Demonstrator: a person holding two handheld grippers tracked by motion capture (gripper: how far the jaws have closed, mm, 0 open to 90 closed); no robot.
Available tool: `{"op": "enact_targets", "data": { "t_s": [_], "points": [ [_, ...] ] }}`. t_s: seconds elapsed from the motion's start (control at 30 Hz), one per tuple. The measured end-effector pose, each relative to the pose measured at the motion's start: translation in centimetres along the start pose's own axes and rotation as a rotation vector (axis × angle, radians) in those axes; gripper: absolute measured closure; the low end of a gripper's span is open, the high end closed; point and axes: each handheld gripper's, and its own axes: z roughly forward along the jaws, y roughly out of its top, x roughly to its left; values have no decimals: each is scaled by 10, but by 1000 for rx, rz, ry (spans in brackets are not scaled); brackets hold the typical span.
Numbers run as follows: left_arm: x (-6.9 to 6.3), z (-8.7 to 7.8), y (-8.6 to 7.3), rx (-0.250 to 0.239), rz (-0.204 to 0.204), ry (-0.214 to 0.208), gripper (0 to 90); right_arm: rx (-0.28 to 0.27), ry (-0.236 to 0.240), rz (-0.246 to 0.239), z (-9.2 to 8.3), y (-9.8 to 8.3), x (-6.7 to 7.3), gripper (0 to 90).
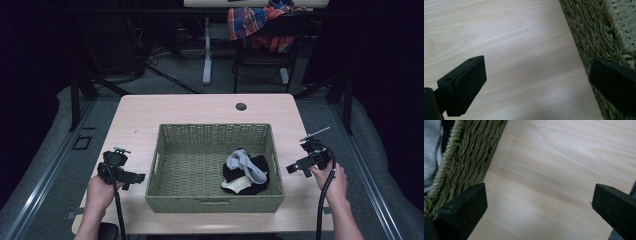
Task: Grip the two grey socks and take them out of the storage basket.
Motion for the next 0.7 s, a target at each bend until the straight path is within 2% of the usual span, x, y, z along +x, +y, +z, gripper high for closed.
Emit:
{"op": "enact_targets", "data": {
  "t_s": [0.07,0.1,0.23,0.4,0.5,0.6,0.7],
  "points": [
    [0,0,0,2,4,-1,18,-10,-5,17,2,0,1,0],
    [0,0,0,2,4,-1,18,14,3,-2,1,1,0,0],
    [-3,0,1,1,12,-5,16,15,-2,3,1,1,0,0],
    [0,0,0,-4,4,-8,15,4,-4,21,2,1,0,0],
    [0,-1,0,-12,0,-14,15,33,-15,2,1,3,0,0],
    [-2,0,2,-15,8,-13,13,14,-31,14,-2,4,1,0],
    [-2,-1,1,-21,9,-10,12,1,-16,29,-5,4,-2,0]
  ]
}}
